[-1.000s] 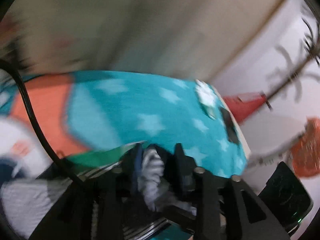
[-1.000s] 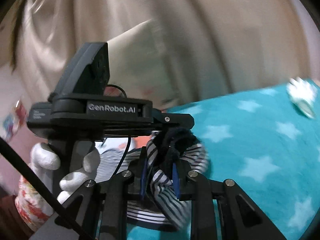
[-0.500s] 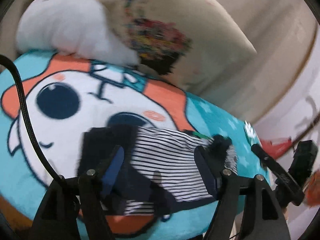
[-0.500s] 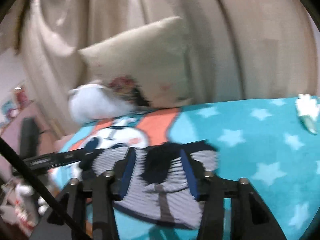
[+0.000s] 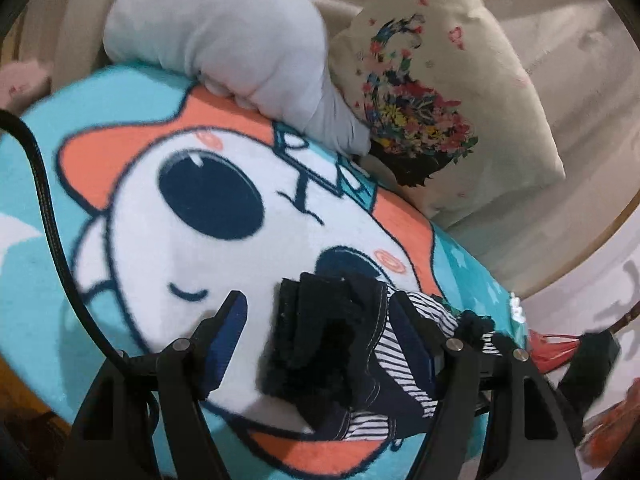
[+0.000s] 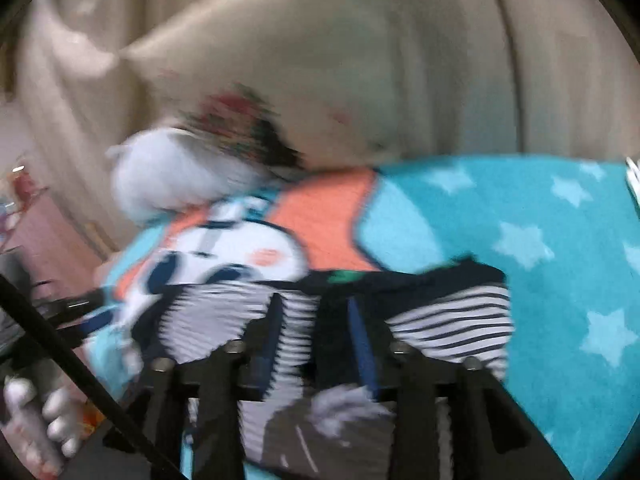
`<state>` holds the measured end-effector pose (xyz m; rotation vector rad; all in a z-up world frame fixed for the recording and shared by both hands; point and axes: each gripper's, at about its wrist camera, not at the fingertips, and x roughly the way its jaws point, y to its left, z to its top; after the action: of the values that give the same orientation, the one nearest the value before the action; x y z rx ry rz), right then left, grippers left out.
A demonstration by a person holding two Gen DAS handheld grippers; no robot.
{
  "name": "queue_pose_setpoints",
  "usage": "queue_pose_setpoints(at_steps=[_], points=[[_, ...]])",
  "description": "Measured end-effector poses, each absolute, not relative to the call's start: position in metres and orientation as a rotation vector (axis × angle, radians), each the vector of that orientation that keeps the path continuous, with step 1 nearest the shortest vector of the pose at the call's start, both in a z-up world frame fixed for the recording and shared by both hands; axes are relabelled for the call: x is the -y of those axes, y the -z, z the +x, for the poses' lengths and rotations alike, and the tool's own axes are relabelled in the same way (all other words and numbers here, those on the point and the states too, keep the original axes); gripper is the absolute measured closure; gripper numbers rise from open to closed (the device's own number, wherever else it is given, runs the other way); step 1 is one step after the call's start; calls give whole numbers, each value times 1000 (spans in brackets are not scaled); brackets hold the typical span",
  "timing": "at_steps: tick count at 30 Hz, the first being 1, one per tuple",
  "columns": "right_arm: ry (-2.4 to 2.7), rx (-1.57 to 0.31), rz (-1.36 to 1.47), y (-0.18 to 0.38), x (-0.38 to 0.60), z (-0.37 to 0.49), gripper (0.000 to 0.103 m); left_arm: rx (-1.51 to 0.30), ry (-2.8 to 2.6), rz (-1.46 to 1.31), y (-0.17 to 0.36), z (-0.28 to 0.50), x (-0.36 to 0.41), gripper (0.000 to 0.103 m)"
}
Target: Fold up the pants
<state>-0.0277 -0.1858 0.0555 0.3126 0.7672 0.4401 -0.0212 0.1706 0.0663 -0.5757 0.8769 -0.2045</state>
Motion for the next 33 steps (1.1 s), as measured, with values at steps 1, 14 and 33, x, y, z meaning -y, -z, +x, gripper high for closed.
queue_pose_setpoints(at_steps=[1, 14, 33], points=[[-477, -746, 306, -59, 178, -36, 37, -889, 225, -590, -63, -17, -171, 31], [-768, -743, -149, -34, 13, -85, 37, -1036, 445, -674, -34, 22, -169, 29], [-669, -630, 180, -56, 85, -64, 88, -969, 559, -436, -110, 16, -72, 74]])
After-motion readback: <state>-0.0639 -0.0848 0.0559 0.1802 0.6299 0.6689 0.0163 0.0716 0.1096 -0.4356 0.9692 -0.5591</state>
